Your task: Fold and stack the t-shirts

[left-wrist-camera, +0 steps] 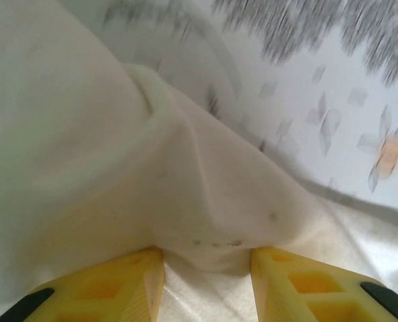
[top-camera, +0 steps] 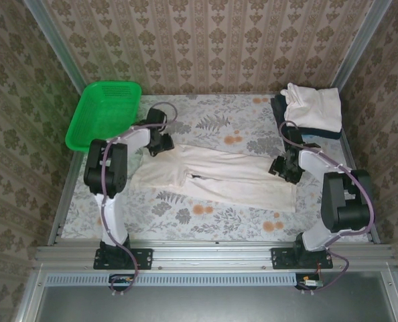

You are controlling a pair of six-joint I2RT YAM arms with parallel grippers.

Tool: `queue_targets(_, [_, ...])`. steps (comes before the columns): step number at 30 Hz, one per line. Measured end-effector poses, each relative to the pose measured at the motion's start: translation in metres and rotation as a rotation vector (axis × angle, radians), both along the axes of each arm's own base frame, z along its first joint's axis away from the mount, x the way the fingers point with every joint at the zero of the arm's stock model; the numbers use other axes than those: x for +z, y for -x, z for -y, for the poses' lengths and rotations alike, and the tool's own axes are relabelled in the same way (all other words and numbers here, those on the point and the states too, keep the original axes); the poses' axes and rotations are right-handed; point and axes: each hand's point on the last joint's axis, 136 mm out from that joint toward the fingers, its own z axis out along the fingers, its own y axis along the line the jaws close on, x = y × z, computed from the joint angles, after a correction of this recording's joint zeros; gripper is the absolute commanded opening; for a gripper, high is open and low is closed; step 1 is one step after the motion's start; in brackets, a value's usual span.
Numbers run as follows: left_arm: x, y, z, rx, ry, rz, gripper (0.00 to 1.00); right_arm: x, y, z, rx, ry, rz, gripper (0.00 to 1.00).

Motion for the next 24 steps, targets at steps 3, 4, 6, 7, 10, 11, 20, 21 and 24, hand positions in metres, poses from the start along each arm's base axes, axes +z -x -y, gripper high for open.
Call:
queue_targets(3, [0.003,-0.040,0.016,-0.014,0.010,0.042,0.40,0.011,-0.010,-0.002,0.011,0.000,0.037,0.65])
queue_targets(4, [0.004,-0.053,0.022,-0.022,0.012,0.056,0.41,0.013,-0.015,-0.004,0.017,0.001,0.049,0.65])
queue_targets(6, [0.006,-0.077,0.033,-0.036,0.022,0.084,0.40,0.017,-0.025,-0.006,0.029,0.002,0.065,0.65])
queue_targets(7, [0.008,-0.090,0.039,-0.044,0.030,0.097,0.41,0.015,-0.031,-0.008,0.035,0.002,0.065,0.65])
queue_targets(10, [0.014,-0.116,0.053,-0.067,0.057,0.135,0.48,-0.002,-0.036,-0.016,0.056,0.002,0.029,0.65])
queue_targets(11, [0.017,-0.120,0.055,-0.073,0.060,0.140,0.51,-0.011,-0.032,-0.020,0.065,0.002,0.002,0.65])
queue_targets(20, [0.081,-0.108,0.051,-0.094,0.070,0.213,0.75,-0.020,0.025,-0.056,0.109,0.005,-0.033,0.67])
queue_targets(21, [0.089,-0.097,0.046,-0.091,0.065,0.219,0.76,-0.020,0.033,-0.059,0.116,0.004,-0.041,0.67])
queue_targets(24, [0.108,-0.064,0.033,-0.078,0.067,0.244,0.75,-0.017,0.055,-0.065,0.137,0.029,-0.074,0.68])
